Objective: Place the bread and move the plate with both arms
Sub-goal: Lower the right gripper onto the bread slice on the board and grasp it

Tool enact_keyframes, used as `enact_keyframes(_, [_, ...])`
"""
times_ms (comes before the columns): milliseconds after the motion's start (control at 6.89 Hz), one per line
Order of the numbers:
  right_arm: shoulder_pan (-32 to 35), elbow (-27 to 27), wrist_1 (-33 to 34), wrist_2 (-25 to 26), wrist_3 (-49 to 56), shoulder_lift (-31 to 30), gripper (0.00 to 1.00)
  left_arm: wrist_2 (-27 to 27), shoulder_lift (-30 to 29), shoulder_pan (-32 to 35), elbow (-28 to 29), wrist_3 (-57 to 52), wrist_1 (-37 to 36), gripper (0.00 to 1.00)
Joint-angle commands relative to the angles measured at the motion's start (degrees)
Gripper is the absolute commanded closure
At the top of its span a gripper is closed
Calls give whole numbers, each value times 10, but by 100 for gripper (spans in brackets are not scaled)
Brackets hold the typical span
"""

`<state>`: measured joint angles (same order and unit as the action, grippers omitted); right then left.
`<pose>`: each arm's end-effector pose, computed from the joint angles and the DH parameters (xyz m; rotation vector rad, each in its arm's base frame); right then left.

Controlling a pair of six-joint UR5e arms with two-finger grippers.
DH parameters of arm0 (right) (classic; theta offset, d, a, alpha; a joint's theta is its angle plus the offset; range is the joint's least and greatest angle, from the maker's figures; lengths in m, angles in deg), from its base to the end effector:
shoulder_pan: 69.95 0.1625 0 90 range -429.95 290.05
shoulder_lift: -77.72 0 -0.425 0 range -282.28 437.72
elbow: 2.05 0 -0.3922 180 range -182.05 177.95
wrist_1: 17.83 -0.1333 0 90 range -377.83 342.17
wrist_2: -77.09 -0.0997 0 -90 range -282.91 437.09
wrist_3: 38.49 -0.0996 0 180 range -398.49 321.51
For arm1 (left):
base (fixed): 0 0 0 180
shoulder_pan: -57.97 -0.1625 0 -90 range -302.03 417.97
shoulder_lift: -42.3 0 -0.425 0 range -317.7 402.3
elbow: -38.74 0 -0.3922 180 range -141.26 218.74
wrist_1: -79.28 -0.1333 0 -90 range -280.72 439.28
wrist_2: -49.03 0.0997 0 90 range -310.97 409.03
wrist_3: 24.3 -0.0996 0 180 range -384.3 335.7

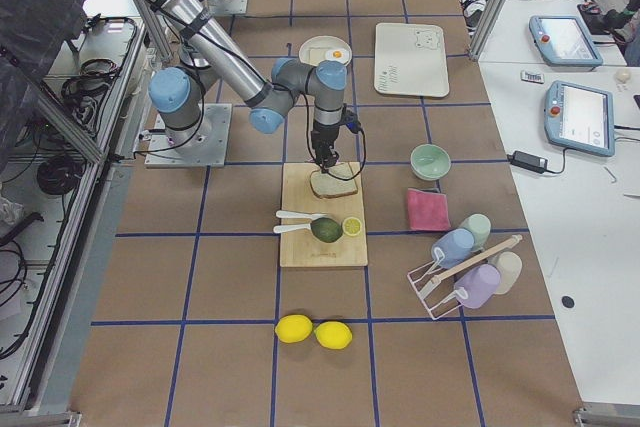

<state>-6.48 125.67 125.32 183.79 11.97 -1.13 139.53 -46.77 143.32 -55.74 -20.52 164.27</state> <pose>-0.1059 -0.4464 0.1964 0.5780 -2.8031 -0.1778 -0.0925 -0.4959 0.4661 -0.2304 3.1239 -0.0398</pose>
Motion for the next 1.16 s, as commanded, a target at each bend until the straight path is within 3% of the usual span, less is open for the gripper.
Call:
enact_keyframes(0, [-11, 2, 0, -1, 3, 2, 63, -1, 0, 0, -1, 0, 0, 0])
enact_keyframes(290, [-11, 2, 0, -4, 3, 11, 72, 0, 0, 0, -3, 0, 0, 0])
enact_keyframes(580, [-11, 2, 2, -5, 19, 10, 100, -1, 0, 0, -2, 0, 0, 0])
enact_keyframes(1015, [-13, -5, -1, -1, 16, 5, 100, 3, -1, -1, -3, 0, 0, 0])
